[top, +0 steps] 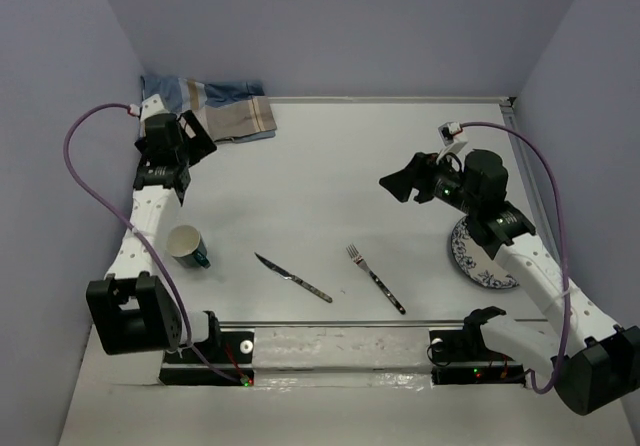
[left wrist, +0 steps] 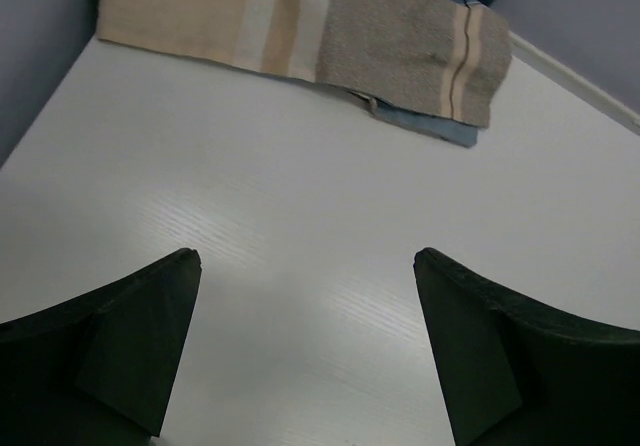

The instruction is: Set the dinner table for one person

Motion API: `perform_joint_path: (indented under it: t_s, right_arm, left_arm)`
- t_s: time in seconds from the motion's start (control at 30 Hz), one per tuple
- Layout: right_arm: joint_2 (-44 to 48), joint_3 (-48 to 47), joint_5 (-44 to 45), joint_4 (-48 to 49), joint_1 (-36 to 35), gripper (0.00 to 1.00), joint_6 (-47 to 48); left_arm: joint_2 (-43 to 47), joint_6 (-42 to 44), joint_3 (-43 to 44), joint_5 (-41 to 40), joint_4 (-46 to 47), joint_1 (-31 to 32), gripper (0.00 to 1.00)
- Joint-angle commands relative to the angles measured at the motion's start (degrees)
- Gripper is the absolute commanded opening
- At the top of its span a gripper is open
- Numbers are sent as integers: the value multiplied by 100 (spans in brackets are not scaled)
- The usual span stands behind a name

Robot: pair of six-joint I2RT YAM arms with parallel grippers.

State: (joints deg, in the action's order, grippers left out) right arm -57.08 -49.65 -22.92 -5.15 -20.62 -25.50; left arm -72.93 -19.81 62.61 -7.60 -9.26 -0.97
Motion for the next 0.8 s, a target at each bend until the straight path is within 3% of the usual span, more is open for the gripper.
perform_joint_path:
  t_s: [0.0, 0.27, 0.53, 0.77]
  right_arm:
    - [-5, 96, -169, 321, 6, 74, -43]
    - [-207, 192, -371, 444, -47, 66, -122]
    - [-435, 175, -380, 673, -284, 62, -114]
    - [-663, 192, -433, 769, -408, 58, -17]
  left_arm:
    - [-730, -198, 559, 126, 398, -650, 97]
    - [-2040, -365, 1024, 91, 785, -1370, 79]
    - [-3349, -49, 1824, -269, 715, -1590, 75]
    - [-4149, -154, 2421, -67, 715, -1740, 75]
